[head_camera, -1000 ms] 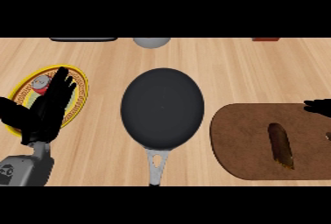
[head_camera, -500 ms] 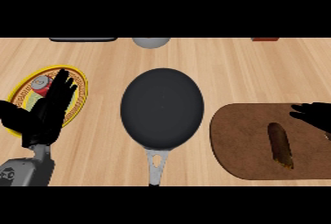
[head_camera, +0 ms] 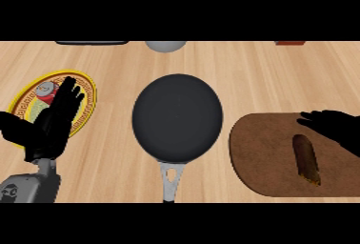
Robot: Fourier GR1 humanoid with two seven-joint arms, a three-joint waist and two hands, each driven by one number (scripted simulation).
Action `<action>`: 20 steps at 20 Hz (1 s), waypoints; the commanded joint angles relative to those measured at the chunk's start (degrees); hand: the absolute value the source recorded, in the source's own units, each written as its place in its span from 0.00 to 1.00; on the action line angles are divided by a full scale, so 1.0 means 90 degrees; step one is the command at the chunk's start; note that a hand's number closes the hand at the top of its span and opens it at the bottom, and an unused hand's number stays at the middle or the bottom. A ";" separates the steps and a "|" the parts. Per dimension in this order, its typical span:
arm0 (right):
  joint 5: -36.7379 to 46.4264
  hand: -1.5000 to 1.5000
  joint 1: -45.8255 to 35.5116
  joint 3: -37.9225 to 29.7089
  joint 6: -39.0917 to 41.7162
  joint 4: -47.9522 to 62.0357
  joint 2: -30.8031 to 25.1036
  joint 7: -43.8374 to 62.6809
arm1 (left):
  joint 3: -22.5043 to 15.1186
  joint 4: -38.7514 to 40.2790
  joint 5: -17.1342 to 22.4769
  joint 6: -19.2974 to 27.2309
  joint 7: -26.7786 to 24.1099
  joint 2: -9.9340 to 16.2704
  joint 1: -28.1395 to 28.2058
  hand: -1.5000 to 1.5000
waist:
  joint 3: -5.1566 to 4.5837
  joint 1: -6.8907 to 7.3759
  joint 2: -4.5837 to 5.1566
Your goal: Pick the sweet potato from the cutting board and place it in the pan
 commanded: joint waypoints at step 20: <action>0.1735 0.00 -0.0221 0.0033 -0.0758 0.1744 0.1157 -0.1128 | 0.0401 -0.0135 -0.0423 -0.0430 0.0066 -0.0312 0.0105 0.50 | -0.0001 -0.0008 -0.0002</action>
